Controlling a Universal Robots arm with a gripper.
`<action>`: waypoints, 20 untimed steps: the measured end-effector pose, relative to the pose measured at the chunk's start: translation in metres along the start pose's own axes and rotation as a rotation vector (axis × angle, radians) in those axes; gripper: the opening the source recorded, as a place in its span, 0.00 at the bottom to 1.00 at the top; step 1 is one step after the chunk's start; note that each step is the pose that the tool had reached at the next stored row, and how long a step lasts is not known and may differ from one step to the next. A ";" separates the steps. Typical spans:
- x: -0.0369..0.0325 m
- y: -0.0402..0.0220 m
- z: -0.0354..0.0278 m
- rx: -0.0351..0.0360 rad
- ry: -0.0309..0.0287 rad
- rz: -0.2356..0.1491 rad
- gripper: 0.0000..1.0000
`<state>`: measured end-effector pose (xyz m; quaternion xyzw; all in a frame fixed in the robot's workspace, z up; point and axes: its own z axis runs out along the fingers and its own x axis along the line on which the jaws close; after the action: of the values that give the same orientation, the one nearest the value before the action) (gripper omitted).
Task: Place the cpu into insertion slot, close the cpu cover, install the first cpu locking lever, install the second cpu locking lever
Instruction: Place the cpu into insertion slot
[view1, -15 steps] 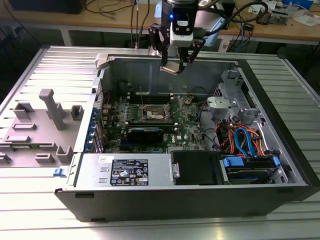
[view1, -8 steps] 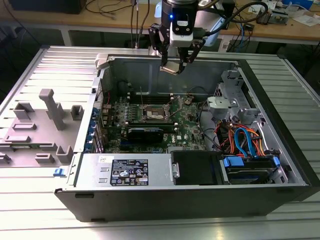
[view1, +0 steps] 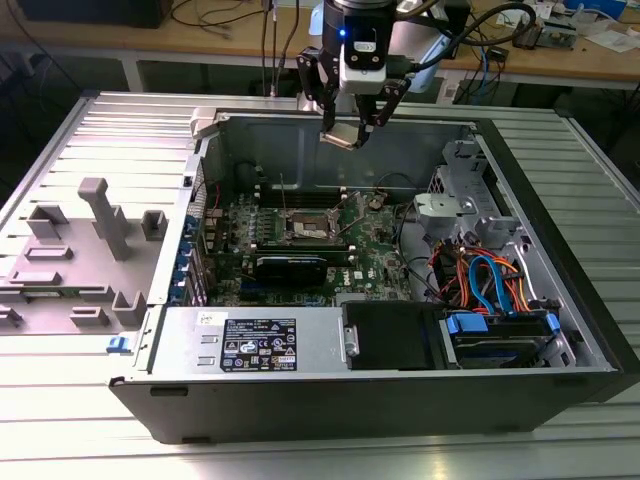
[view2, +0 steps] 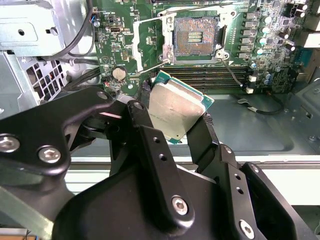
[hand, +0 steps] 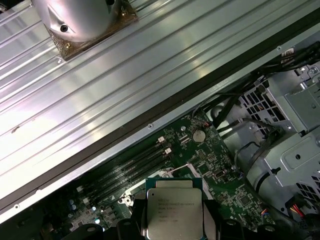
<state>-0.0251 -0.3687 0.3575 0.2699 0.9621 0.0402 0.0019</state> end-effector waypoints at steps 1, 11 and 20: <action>0.0000 0.0000 0.0000 0.0000 0.0000 0.000 0.54; -0.0006 -0.0011 0.0008 0.0007 -0.0033 0.033 0.54; -0.0007 -0.0014 0.0042 -0.0014 -0.0169 0.200 0.54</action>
<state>-0.0252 -0.3700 0.3532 0.3649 0.9302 0.0386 0.0062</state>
